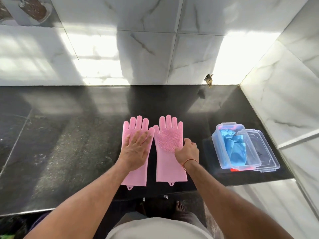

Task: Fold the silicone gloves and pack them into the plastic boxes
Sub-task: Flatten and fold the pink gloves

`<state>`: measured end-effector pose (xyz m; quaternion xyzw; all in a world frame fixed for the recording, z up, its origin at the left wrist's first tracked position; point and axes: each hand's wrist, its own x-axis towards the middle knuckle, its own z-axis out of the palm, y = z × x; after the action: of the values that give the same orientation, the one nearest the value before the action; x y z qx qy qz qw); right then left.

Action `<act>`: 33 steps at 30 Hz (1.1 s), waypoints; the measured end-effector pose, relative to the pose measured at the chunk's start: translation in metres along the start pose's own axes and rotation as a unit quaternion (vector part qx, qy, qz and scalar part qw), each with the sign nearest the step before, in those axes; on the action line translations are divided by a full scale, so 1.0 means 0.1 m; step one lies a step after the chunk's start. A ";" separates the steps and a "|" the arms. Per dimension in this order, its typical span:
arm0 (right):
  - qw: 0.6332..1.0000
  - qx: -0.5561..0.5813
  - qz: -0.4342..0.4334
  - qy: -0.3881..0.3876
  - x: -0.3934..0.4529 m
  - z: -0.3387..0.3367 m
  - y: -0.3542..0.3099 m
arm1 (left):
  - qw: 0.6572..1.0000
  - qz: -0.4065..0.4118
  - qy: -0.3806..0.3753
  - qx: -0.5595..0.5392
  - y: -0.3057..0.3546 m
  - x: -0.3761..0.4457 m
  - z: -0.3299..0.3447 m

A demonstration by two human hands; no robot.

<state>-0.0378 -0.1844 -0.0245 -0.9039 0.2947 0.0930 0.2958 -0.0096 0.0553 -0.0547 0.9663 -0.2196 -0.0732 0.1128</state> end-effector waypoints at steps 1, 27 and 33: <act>1.000 0.014 0.013 -0.013 0.03 -0.01 0.01 | 1.000 0.001 -0.014 0.001 0.00 0.05 0.04; 0.996 0.077 0.006 -0.049 0.59 -0.24 0.42 | 0.996 -0.090 0.023 -0.010 0.41 0.56 0.41; 0.993 0.107 0.000 -0.044 0.63 -0.20 0.32 | 0.994 -0.108 0.004 -0.032 0.48 0.57 0.35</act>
<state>-0.0058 -0.2469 -0.0454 -0.8619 0.2900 0.1002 0.4036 0.0154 -0.0183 -0.0822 0.9805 -0.1114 -0.0882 0.1358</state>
